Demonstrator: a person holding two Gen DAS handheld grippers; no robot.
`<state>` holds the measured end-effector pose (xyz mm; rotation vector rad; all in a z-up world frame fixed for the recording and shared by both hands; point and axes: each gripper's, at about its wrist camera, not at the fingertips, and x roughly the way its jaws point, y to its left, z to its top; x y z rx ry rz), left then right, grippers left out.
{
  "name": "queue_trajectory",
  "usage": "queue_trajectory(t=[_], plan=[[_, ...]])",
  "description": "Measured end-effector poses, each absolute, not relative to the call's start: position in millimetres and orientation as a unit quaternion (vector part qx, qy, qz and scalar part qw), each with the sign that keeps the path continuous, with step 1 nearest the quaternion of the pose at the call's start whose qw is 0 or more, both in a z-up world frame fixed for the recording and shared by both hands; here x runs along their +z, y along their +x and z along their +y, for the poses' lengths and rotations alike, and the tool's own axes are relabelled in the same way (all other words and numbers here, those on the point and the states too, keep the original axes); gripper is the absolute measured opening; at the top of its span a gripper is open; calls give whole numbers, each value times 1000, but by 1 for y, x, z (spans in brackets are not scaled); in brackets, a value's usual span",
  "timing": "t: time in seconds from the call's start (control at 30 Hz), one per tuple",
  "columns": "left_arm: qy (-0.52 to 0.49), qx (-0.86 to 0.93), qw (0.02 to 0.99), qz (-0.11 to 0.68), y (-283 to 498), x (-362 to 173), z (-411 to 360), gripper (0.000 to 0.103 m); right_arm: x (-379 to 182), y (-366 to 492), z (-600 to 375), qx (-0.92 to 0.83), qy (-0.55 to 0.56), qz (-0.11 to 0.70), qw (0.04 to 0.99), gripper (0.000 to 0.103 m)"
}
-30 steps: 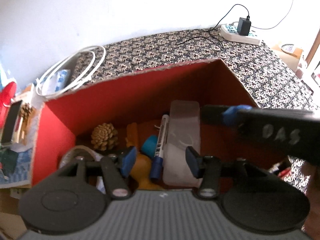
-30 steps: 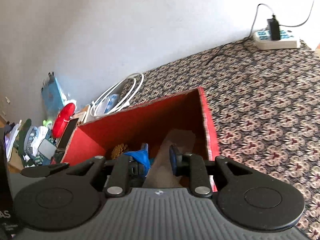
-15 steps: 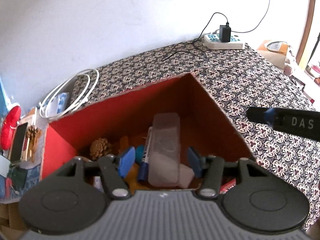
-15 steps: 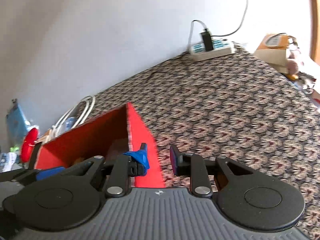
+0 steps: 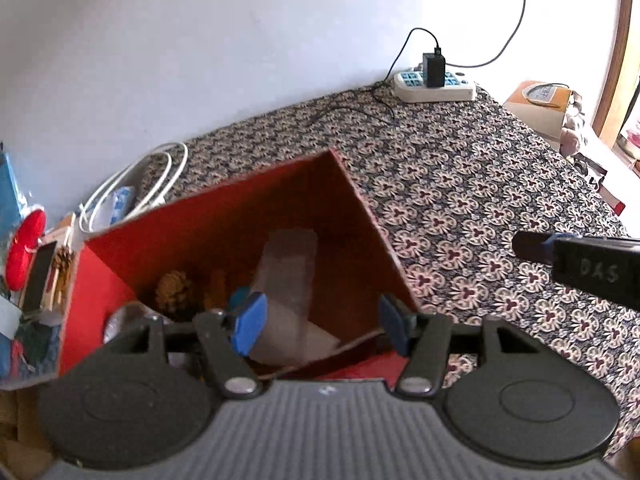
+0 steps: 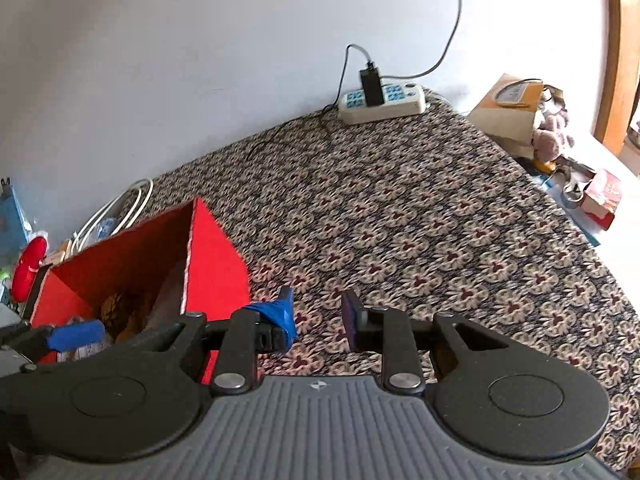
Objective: Organize rigid objects
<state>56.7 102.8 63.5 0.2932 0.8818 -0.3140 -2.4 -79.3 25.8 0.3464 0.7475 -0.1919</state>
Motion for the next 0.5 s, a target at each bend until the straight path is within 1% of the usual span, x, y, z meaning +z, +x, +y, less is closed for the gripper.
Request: queue_trajectory(t=[0.17, 0.5], plan=[[149, -139, 883, 423, 50, 66, 88, 61, 32, -7, -76, -84, 138, 354, 921, 8], [118, -111, 879, 449, 56, 74, 103, 62, 45, 7, -59, -29, 151, 359, 921, 9]])
